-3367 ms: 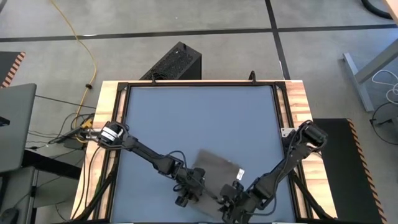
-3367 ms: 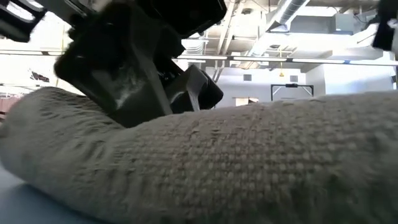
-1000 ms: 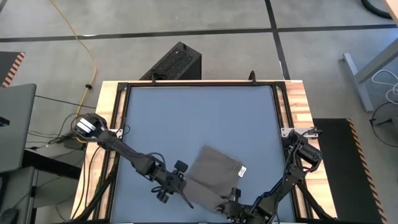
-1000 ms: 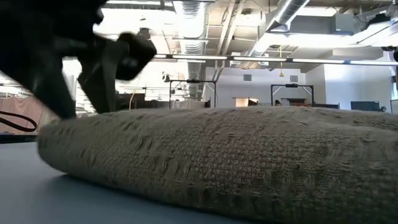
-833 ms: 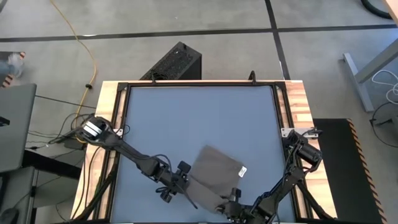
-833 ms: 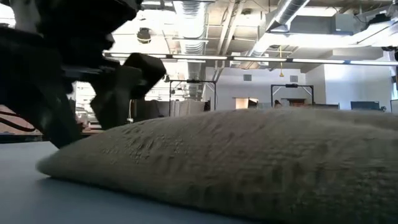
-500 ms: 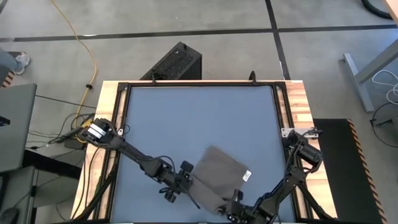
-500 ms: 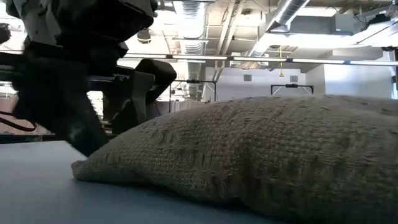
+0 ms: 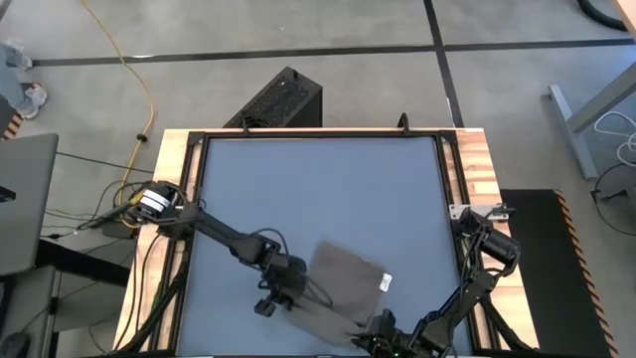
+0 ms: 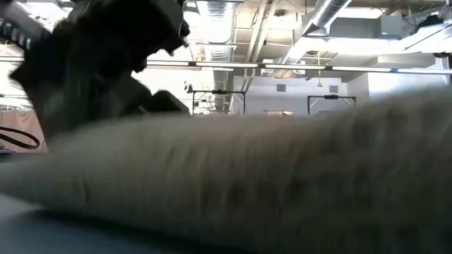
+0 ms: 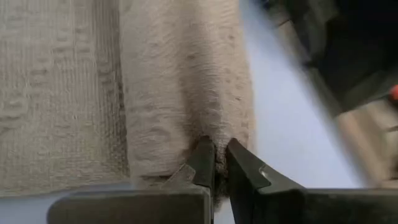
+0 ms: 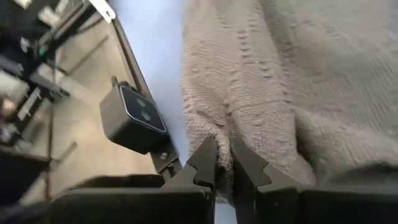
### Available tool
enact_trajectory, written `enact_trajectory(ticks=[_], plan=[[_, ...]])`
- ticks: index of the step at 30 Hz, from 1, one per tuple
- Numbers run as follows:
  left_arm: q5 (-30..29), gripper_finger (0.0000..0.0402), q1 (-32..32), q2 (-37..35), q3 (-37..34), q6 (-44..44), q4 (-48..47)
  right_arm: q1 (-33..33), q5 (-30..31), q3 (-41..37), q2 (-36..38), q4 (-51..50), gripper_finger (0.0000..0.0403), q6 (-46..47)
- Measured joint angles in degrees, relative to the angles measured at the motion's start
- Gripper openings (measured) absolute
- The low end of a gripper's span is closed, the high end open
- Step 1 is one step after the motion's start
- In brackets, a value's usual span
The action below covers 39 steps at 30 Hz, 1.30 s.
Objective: Roll towel
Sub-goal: Roll the gray towel
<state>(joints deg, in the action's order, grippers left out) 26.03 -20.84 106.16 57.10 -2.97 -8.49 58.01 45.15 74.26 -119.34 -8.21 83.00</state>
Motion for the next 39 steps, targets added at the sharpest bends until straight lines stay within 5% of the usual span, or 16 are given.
enact_trajectory(ticks=[7,16,28,33,39], plan=[[14.94,0.0005,3.65,-0.75,-0.66,-13.87,-0.63,0.64,0.12,0.12,0.16,-3.49,0.0042,18.61],[19.23,0.0006,6.46,0.39,-1.95,-23.05,0.75,-0.67,-1.95,0.15,0.25,-4.44,0.0042,27.9],[27.99,0.0071,13.53,-2.38,-1.49,-15.09,-0.08,0.14,-4.22,0.16,0.38,-9.67,0.0042,35.06],[19.81,0.0064,11.41,-7.17,-1.42,-4.2,3.94,-0.01,-4.01,0.2,0.4,-10.79,0.0042,35.72],[-2.33,0.006,1.05,-9.21,-1.36,12.89,10.4,0.25,-3.67,0.15,0.34,-10.87,0.0042,35.7]])
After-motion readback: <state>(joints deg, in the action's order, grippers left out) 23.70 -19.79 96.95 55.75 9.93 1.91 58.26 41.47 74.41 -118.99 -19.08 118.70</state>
